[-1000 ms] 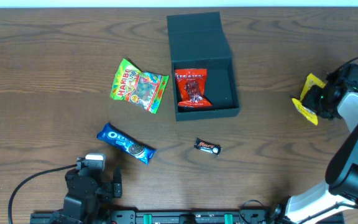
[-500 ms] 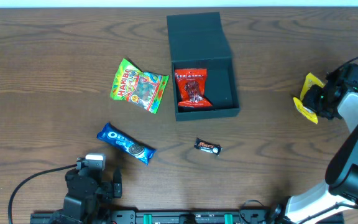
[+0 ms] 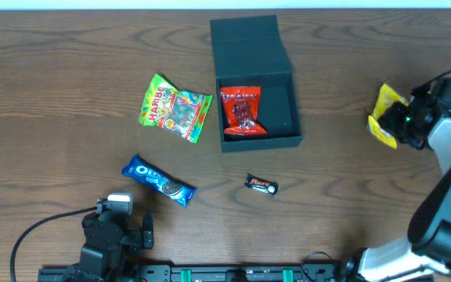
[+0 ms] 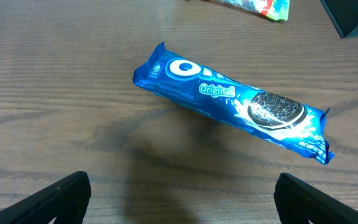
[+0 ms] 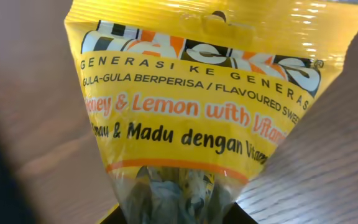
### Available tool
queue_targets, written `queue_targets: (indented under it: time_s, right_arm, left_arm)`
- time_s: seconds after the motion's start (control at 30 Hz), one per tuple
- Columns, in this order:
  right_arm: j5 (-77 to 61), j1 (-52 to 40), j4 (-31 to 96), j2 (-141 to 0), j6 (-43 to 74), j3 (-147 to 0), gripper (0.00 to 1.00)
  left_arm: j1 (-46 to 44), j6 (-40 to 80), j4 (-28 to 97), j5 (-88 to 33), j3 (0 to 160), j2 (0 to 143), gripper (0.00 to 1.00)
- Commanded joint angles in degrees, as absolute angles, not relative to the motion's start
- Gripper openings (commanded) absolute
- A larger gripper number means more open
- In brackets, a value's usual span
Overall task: Pack container
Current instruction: 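Lift the yellow bag and lower it into the box beside the red bag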
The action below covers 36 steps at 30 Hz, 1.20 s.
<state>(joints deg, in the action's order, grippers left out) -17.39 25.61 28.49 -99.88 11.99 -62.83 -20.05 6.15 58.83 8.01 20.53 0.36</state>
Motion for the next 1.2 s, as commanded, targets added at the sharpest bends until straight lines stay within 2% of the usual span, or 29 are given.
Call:
queue_targets:
  time_s: [0.0, 0.17, 0.37, 0.5, 0.7, 0.9, 1.17]
  right_arm:
    - [-23.07, 24.93, 28.08, -91.46, 13.65, -63.64, 0.10]
    - [-26.33, 20.78, 28.60, -80.95, 14.83, -63.81, 0.08]
    - [-27.40, 6.90, 30.20, -71.59, 16.71, -63.81, 0.06]
    - [-21.74, -5.28, 30.00, -72.49, 16.71, -63.81, 0.01]
    - [-12.45, -16.64, 26.09, -79.18, 18.92, -63.81, 0.01]
    - [-0.32, -21.02, 25.23, -85.84, 23.35, -63.88, 0.01]
    - [3.05, -20.93, 22.35, -94.00, 23.05, -64.84, 0.01]
  left_arm:
    - [-20.29, 6.20, 62.13, 9.41, 20.03, 0.25, 0.95]
    - [-20.29, 6.20, 62.13, 9.41, 20.03, 0.27, 0.95]
    - [-20.29, 6.20, 62.13, 9.41, 20.03, 0.27, 0.95]
    - [-20.29, 6.20, 62.13, 9.41, 20.03, 0.27, 0.95]
    - [-20.29, 6.20, 62.13, 9.41, 20.03, 0.27, 0.95]
    - [-20.29, 6.20, 62.13, 9.41, 20.03, 0.27, 0.95]
    - [-20.29, 6.20, 62.13, 9.41, 20.03, 0.27, 0.96]
